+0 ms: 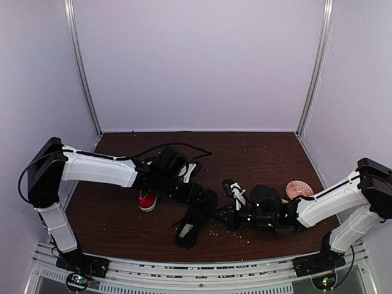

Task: Tie the shoes
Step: Pick up the half-tied shoelace from the center of the board.

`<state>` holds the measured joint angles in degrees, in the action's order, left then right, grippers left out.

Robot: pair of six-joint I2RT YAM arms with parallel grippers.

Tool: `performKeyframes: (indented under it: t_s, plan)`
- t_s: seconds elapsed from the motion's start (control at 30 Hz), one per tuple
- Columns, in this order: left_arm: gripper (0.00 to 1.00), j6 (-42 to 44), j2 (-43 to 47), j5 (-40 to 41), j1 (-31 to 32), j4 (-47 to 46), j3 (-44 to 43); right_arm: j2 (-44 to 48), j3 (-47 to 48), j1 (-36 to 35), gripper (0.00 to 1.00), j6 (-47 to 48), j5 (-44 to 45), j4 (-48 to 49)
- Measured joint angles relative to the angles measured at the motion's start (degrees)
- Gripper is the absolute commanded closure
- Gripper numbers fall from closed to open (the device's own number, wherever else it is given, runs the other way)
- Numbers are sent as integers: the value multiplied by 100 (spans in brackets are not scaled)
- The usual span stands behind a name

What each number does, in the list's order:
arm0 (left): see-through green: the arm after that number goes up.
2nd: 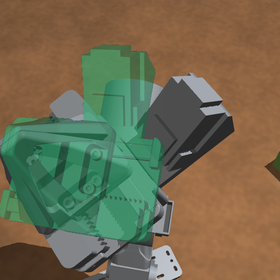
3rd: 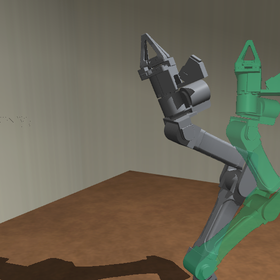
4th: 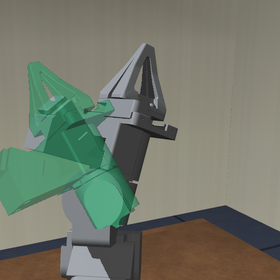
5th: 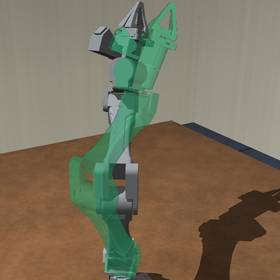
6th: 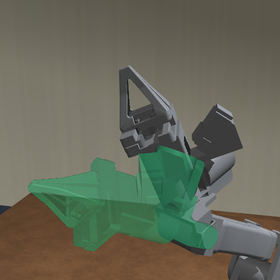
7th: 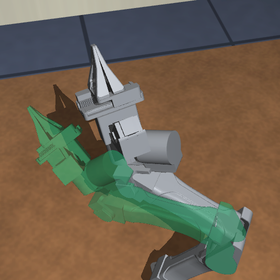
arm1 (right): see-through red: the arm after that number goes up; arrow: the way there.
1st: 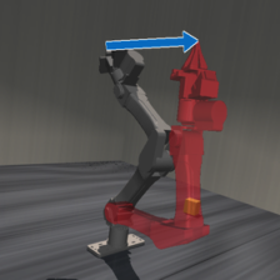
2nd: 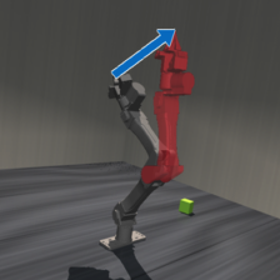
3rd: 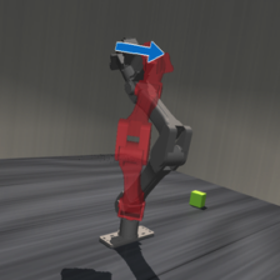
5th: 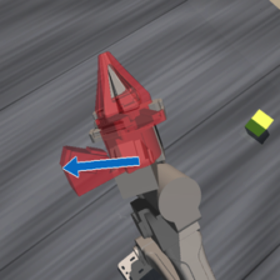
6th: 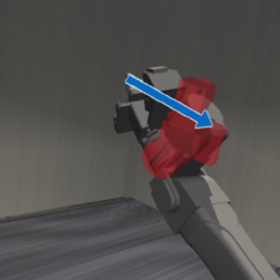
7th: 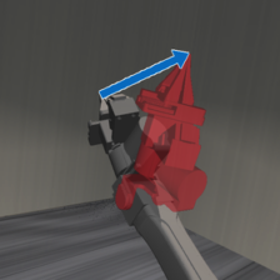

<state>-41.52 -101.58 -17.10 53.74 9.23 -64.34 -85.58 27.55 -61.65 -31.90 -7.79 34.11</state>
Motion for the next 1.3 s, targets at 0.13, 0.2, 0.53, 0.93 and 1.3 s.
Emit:
performKeyframes:
  t_s: [0.13, 0.2, 0.53, 0.93, 1.3]
  plan:
    - [55, 157, -236, -31, 13, 372, -177, -42, 7, 0, 100, 0, -7, 20]
    - [64, 221, -234, -39, 31, 485, -177, -94, 11, 0, 100, 0, -22, 42]
    - [50, 286, -101, -168, 79, 664, -162, -162, 22, 0, 100, -2, -59, 68]
    - [92, 417, 92, -225, 140, 911, -98, -151, 22, 0, 100, -2, -55, 83]
    - [96, -212, 1558, 975, 144, 553, 1023, 2, -35, 0, 100, -2, 37, 55]
